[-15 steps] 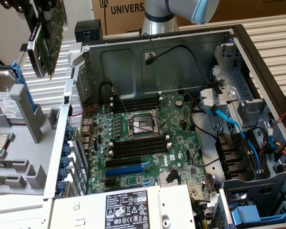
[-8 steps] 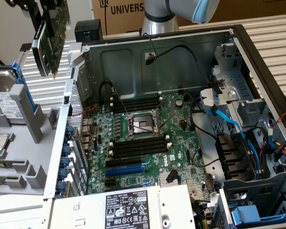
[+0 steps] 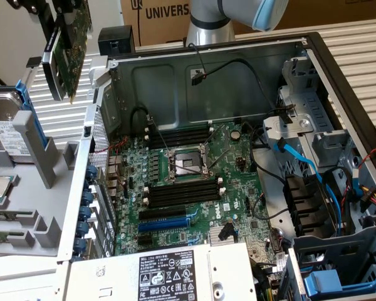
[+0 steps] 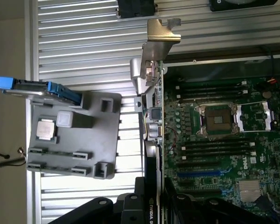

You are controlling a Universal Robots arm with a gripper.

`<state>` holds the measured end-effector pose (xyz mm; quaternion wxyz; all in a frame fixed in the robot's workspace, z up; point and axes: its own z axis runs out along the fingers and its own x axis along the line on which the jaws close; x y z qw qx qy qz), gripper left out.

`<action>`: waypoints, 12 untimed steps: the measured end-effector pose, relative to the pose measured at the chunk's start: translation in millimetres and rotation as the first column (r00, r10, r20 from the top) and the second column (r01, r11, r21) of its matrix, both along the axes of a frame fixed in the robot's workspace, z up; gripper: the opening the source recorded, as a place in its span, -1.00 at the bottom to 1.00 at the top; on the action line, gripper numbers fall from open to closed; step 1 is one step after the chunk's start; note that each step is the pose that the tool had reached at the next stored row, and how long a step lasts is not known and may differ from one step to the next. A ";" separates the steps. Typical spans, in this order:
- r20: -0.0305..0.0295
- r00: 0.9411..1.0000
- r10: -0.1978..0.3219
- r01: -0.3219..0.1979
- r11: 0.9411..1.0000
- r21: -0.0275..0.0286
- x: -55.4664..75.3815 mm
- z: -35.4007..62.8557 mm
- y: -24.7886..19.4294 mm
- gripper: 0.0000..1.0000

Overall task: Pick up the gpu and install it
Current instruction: 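Pick up the gpu and move the gpu toward the slot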

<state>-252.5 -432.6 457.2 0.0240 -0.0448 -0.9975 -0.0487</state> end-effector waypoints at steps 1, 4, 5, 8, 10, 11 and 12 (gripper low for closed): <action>0.000 1.000 0.000 0.000 1.000 0.000 0.0 0.0 0.0 -0.47; 0.000 1.000 0.000 0.000 1.000 0.000 0.0 0.0 0.0 -0.47; 0.000 1.000 0.000 0.000 1.000 0.000 0.2 0.0 0.2 -0.47; -0.002 1.000 0.000 0.000 1.000 -0.001 11.2 -0.1 0.2 -0.47; -0.003 1.000 0.000 0.000 1.000 -0.001 20.2 0.0 0.1 -0.47; -0.003 1.000 0.000 0.000 1.000 -0.001 25.0 0.0 0.2 -0.47; -0.003 1.000 0.000 0.000 1.000 -0.001 29.4 0.0 0.2 -0.47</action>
